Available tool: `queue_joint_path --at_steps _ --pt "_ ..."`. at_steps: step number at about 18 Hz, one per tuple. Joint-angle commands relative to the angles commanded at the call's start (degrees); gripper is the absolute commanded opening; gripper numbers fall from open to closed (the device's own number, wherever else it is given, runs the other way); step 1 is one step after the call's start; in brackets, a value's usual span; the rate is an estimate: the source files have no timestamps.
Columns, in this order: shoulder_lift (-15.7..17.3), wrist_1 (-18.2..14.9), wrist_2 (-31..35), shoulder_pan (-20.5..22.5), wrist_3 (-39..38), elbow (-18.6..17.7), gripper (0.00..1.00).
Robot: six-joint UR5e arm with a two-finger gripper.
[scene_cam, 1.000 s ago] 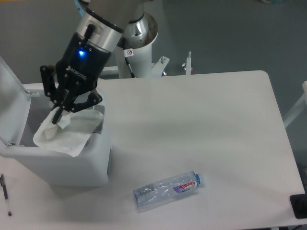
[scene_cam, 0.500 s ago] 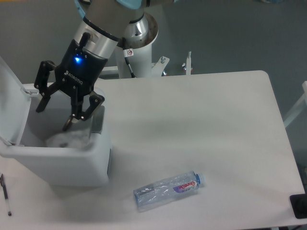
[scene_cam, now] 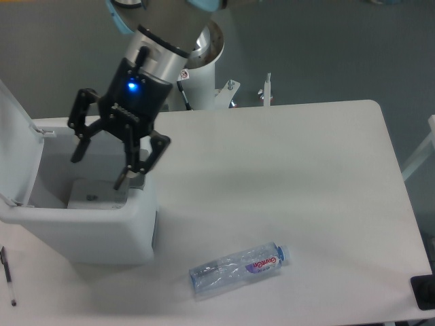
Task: Place the trash in the trash can
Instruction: 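Move the open gripper back over the clear water bottle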
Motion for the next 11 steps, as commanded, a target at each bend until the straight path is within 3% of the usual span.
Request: queue_joint_path --at_steps 5,11 --pt "-3.9 0.0 0.0 3.3 2.9 2.6 1.0" --pt "-14.8 -0.2 0.6 4.8 3.0 13.2 1.0"
